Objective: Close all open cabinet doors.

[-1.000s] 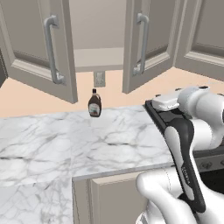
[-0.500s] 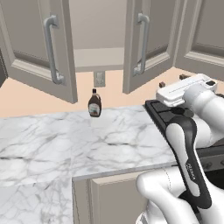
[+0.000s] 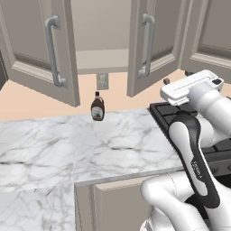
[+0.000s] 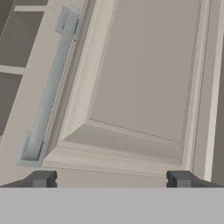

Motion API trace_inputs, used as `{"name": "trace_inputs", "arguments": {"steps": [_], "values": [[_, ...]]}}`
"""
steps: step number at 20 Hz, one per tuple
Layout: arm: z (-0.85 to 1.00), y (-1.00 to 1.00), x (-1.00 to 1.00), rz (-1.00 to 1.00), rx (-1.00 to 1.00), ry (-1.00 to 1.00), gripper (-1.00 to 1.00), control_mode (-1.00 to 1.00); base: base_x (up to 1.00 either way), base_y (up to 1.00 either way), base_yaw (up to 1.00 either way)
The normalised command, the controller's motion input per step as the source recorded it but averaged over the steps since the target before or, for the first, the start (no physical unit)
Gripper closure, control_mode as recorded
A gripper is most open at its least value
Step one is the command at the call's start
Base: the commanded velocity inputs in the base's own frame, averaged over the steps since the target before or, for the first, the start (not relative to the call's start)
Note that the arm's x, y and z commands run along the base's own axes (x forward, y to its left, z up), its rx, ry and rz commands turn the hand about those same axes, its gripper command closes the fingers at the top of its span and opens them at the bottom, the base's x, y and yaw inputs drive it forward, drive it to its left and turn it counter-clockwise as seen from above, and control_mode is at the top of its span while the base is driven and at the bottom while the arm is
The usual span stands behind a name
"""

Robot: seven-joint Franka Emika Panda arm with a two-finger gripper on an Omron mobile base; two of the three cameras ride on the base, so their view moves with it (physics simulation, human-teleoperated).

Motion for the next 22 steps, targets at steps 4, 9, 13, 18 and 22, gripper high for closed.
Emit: {"name": "trace_inputs", "arguments": {"steps": [4, 9, 13, 18, 22], "values": [[0.00, 0.00, 0.00, 0.00, 0.00, 0.00, -1.00, -1.00, 0.00, 0.00, 0.00], [0.00, 0.07, 0.00, 0.00, 0.00, 0.00, -1.00, -1.00, 0.00, 0.00, 0.00], [0.00, 0.15, 0.02, 0.00, 0.00, 0.02, -1.00, -1.00, 0.00, 0.00, 0.00], [-0.03, 0.04, 0.14, 0.00, 0.00, 0.05, -1.00, -1.00, 0.00, 0.00, 0.00], [-0.11, 0.00, 0.15, 0.00, 0.00, 0.04, -1.00, -1.00, 0.00, 0.00, 0.00]]}}
